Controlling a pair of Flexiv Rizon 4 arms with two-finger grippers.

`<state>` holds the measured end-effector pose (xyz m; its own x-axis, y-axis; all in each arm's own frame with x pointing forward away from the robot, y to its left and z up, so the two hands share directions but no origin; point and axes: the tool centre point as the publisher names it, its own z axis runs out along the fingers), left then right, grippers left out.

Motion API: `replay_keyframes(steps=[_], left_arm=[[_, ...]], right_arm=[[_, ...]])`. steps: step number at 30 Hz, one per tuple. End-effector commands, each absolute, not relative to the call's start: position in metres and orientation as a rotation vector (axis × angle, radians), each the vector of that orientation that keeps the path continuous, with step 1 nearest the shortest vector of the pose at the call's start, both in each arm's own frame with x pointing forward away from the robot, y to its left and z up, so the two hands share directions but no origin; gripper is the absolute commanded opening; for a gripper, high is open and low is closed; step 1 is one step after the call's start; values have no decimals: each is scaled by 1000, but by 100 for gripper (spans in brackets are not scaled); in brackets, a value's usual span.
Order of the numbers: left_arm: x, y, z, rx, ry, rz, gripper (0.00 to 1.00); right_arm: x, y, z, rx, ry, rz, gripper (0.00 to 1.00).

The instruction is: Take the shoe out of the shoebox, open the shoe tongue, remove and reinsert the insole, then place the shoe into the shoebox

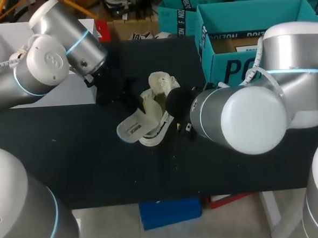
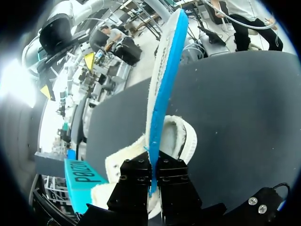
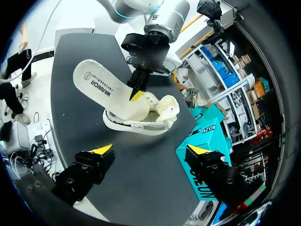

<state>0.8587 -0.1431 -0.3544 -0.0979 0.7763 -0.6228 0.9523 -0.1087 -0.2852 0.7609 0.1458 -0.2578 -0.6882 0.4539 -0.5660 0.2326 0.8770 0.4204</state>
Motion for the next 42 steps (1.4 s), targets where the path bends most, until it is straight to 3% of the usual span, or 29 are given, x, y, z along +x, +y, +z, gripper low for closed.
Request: replay_keyframes(steps=[1,2,5,6,8,10,23,26,30,34,42], left_arm=[[863,-149,-360,1907,1912,-1002,0],[864,-150,-360,1905,1912,-1000,2],[865,-151,-359,1896,1911,-994,39],[865,-151,-358,1896,1910,-994,44],[865,-150,-353,1892,1905,-990,67],[864,-148,-349,1885,1899,-993,71],[851,-137,-346,1889,1888,-1004,60],[849,-137,-347,1894,1892,-1009,44],[849,-139,-348,1895,1893,-1014,35],[848,-140,-348,1895,1889,-1020,0],[845,-138,-347,1852,1891,-1068,0]], right_arm=[[761,146,-258,493,2348,415,100],[761,146,-258,493,2348,415,100],[761,146,-258,493,2348,415,100],[761,146,-258,493,2348,415,100],[761,146,-258,493,2348,415,100],[761,146,-258,493,2348,415,100],[761,146,-258,493,2348,415,100],[761,146,-258,493,2348,415,100],[761,146,-258,493,2348,415,100],[761,146,-258,493,2348,415,100],[761,146,-258,493,2348,415,100]])
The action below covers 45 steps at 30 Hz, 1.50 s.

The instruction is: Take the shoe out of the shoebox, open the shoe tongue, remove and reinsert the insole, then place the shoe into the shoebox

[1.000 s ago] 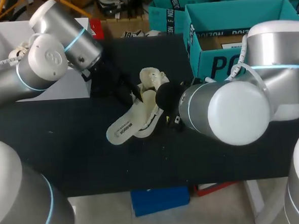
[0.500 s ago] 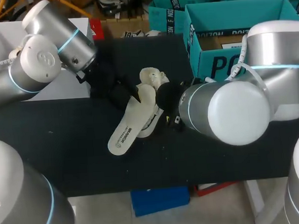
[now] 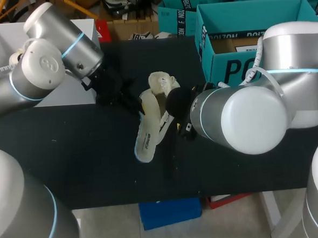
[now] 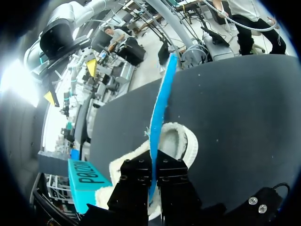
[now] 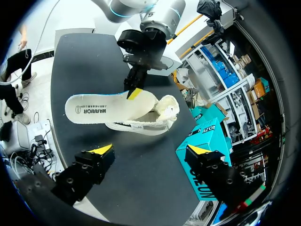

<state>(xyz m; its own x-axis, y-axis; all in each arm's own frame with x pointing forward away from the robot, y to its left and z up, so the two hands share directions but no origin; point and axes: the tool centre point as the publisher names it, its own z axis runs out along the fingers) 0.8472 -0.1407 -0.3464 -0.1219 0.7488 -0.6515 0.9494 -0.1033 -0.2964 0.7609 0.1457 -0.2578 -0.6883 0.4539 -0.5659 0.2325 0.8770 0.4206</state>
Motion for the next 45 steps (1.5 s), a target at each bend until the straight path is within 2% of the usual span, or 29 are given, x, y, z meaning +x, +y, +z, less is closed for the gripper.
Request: replay_keyframes(steps=[1,16,25,45], left_arm=[[845,-138,-347,1843,1892,-1081,0],[836,-148,-327,1673,1893,-1481,0],[844,-152,-337,1629,1945,-1566,0],[872,-159,-340,1771,1978,-1279,0]], right_arm=[[761,146,-258,493,2348,415,100],[761,146,-258,493,2348,415,100],[761,146,-258,493,2348,415,100],[761,146,-258,493,2348,415,100]])
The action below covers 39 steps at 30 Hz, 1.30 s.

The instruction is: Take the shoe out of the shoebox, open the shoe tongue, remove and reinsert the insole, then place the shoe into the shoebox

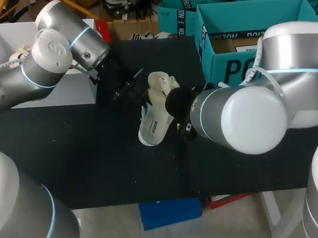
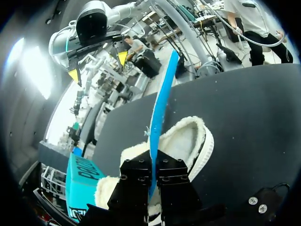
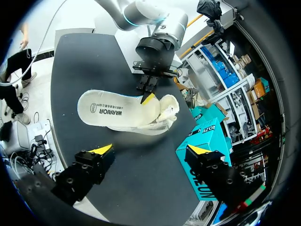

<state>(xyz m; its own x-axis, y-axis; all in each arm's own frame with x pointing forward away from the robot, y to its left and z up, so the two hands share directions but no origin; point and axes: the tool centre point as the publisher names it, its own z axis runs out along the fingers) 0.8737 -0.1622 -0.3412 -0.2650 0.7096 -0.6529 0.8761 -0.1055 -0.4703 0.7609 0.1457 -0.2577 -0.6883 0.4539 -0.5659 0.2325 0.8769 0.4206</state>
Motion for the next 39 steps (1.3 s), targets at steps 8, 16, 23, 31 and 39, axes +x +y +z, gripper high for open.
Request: replay_keyframes(steps=[8,16,23,31,39], left_arm=[[869,-158,-335,1759,1958,-1308,0],[850,-155,-318,1756,1839,-1366,0],[843,-144,-305,1718,1723,-1413,0],[844,-139,-289,1667,1634,-1447,0],[839,-135,-277,1590,1595,-1550,0]], right_arm=[[761,146,-258,493,2348,415,100],[761,146,-258,493,2348,415,100],[769,148,-266,499,2311,481,100],[791,163,-260,274,2181,647,100],[799,177,-250,-1,2180,776,100]])
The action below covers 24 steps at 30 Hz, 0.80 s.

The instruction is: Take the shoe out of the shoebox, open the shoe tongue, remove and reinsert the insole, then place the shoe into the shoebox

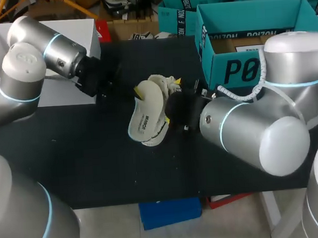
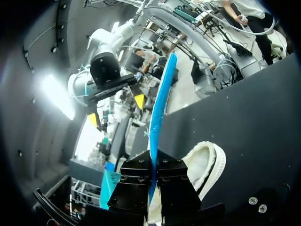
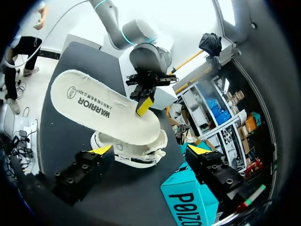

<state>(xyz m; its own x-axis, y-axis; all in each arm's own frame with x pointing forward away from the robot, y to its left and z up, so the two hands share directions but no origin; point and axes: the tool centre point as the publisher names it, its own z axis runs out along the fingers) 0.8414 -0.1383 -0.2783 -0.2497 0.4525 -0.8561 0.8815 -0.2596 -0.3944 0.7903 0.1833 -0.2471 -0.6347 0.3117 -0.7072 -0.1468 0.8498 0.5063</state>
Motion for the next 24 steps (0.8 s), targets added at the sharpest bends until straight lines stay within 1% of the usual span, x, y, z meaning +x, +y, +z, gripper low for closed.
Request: replay_keyframes(steps=[1,12,24], left_arm=[[838,-135,-274,1580,1588,-1565,0],[811,-137,-254,1584,1547,-1419,0],[803,-130,-249,1575,1444,-1509,0]], right_arm=[[799,177,-250,-1,2180,776,100],[801,177,-250,-14,2153,776,100],[828,188,-252,-304,1871,844,100]])
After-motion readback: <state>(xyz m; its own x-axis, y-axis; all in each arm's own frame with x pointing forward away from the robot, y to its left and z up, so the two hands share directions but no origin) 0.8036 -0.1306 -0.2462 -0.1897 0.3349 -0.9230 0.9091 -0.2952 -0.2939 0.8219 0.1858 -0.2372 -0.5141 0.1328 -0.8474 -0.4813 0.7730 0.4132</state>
